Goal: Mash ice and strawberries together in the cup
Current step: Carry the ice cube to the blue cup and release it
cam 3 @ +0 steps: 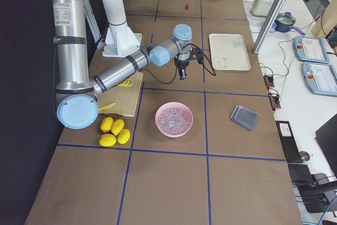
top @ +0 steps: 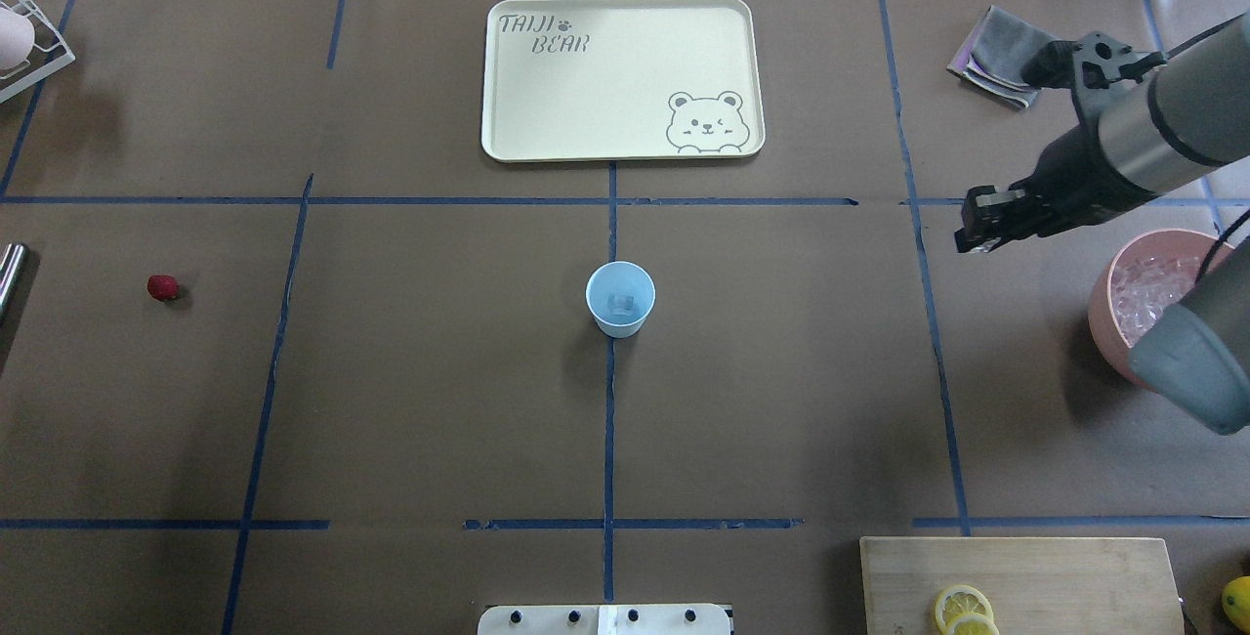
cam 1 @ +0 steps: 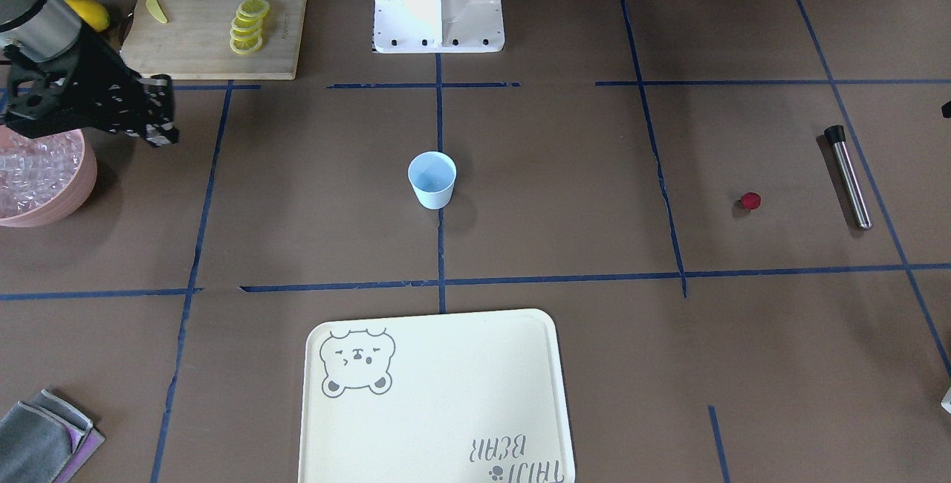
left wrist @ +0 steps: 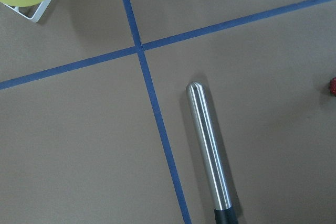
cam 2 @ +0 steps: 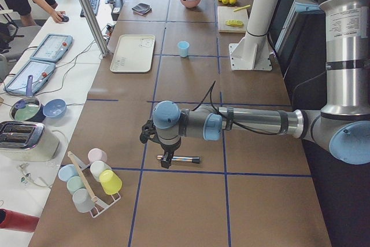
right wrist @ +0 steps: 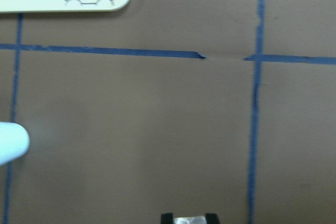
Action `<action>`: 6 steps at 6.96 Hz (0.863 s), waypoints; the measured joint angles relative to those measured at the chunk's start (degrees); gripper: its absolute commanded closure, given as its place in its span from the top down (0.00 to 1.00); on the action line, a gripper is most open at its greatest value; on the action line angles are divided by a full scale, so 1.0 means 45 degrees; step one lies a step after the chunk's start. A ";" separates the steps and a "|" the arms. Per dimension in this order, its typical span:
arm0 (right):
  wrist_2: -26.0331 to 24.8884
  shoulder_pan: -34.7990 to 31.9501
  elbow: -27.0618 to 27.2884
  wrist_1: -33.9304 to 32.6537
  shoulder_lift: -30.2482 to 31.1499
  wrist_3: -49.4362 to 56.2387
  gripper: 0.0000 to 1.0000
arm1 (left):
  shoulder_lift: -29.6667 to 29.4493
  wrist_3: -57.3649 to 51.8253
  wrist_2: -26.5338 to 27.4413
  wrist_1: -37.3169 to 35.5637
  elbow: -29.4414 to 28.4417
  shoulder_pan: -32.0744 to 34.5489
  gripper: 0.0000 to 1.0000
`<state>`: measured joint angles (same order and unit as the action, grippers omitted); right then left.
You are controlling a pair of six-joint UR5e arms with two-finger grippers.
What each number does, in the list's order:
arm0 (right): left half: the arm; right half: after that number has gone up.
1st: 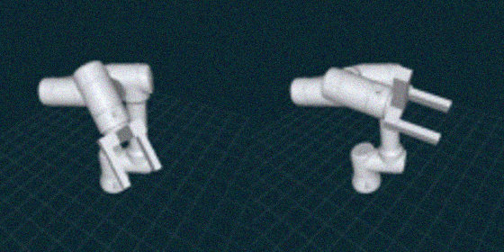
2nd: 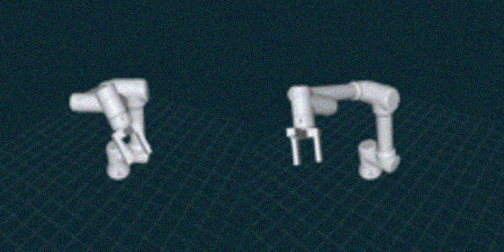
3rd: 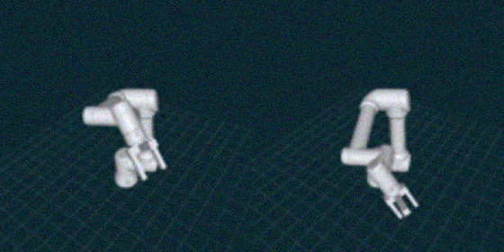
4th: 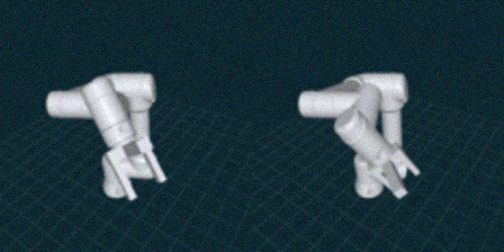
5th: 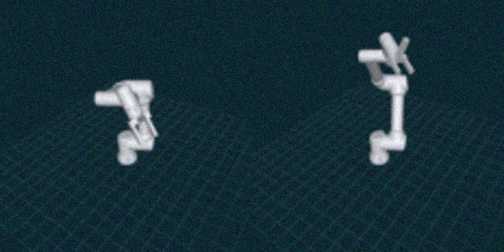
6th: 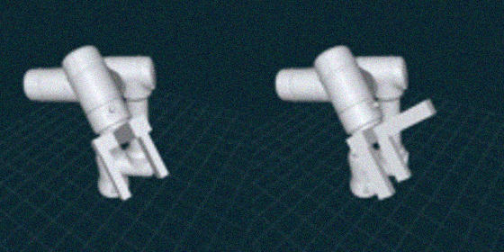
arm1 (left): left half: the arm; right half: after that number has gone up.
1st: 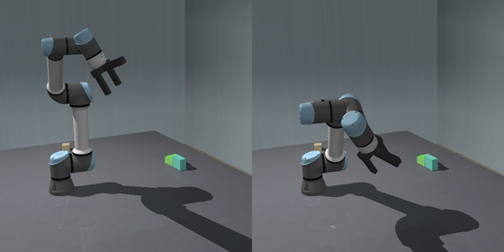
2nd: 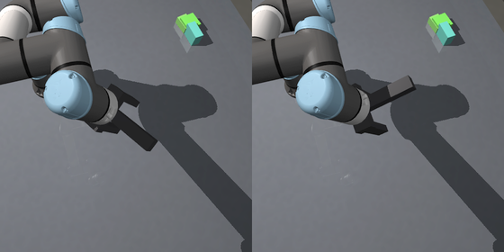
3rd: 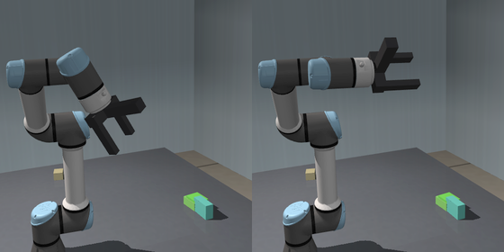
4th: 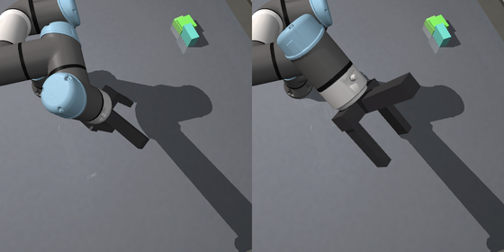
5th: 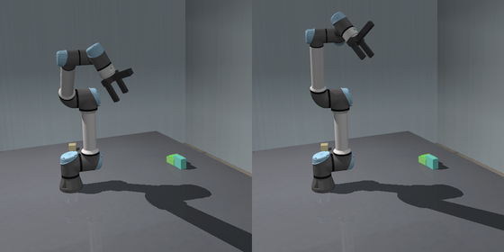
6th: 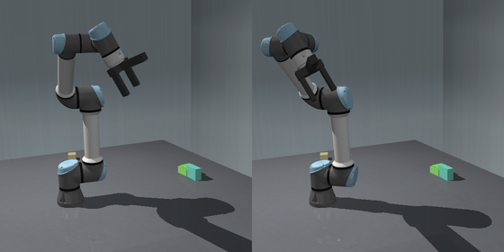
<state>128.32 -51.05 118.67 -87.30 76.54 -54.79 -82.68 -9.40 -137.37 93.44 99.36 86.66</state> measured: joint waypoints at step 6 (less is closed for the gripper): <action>-0.3464 0.4033 -0.5399 0.3027 -0.5693 -0.7226 0.05 | 0.0002 -0.0020 0.0000 0.0016 -0.0008 -0.0019 1.00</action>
<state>112.73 -32.90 94.37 -73.68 50.92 -87.31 -82.67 -9.49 -137.37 93.51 99.32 86.57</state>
